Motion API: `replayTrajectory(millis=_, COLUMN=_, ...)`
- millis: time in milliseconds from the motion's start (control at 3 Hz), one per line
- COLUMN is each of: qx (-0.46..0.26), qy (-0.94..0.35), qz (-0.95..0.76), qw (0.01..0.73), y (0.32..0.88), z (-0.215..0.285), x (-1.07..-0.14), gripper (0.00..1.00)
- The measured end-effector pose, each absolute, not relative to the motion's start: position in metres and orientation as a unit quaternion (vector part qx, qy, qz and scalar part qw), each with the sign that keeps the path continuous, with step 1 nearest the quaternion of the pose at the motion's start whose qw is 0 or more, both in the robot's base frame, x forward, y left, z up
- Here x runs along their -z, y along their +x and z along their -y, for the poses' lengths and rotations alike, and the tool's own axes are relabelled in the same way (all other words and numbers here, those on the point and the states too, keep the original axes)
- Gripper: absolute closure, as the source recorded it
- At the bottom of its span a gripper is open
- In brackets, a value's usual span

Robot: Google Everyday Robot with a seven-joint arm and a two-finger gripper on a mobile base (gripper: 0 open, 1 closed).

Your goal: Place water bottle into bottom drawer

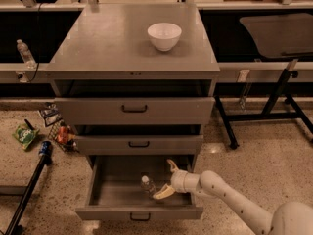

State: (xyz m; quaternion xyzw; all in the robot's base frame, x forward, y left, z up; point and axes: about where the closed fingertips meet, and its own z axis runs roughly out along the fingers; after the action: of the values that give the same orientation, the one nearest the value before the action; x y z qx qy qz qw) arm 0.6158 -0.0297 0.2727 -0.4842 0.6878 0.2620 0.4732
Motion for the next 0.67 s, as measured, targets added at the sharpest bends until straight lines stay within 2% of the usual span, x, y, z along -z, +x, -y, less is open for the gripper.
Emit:
replayTrajectory(millis=333, qx=-0.204, qy=-0.442, qz=-0.702, qw=0.519, y=0.612, z=0.08, x=-0.344, gripper=0.0)
replayTrajectory(millis=667, qx=-0.159, qy=-0.407, qz=-0.721, qw=0.538, y=0.585, z=0.13, x=-0.393, gripper=0.0)
